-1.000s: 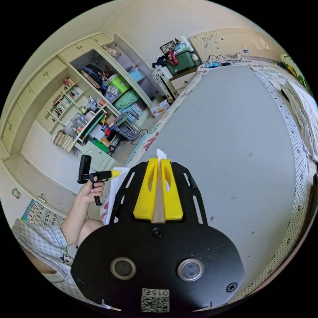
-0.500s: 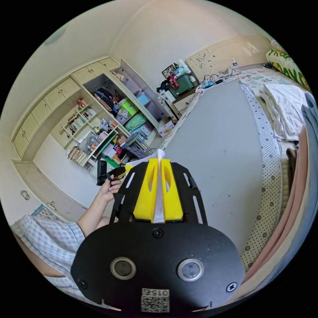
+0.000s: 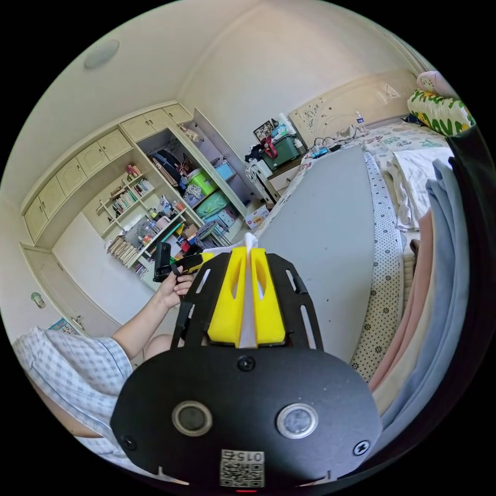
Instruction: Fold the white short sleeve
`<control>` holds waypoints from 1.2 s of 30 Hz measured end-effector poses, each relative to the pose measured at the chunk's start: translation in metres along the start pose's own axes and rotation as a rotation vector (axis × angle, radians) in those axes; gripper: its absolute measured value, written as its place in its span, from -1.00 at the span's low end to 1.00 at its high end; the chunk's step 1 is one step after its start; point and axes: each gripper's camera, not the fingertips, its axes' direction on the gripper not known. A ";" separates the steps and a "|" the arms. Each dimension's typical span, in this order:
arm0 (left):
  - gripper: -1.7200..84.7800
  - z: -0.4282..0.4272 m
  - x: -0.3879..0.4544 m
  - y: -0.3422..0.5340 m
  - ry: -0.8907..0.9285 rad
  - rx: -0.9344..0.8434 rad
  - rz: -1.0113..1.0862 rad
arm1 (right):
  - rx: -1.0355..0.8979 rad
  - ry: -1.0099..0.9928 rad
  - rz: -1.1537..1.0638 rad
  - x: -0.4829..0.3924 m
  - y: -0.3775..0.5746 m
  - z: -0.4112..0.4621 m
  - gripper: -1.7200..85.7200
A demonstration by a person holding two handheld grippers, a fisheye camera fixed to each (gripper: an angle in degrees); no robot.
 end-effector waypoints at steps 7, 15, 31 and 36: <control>-0.94 0.010 0.039 0.025 -0.036 -0.016 0.047 | 0.051 -0.013 -0.010 0.029 0.056 -0.027 -0.96; -0.94 0.019 0.077 0.060 -0.056 -0.012 0.091 | 0.090 -0.020 -0.047 0.055 0.120 -0.067 -0.96; -0.94 -0.013 0.213 0.165 -0.023 0.019 0.348 | 0.335 -0.027 -0.152 0.006 0.327 -0.244 -0.96; -0.94 -0.023 0.267 0.196 0.005 0.019 0.447 | 0.435 -0.038 -0.180 -0.016 0.379 -0.317 -0.96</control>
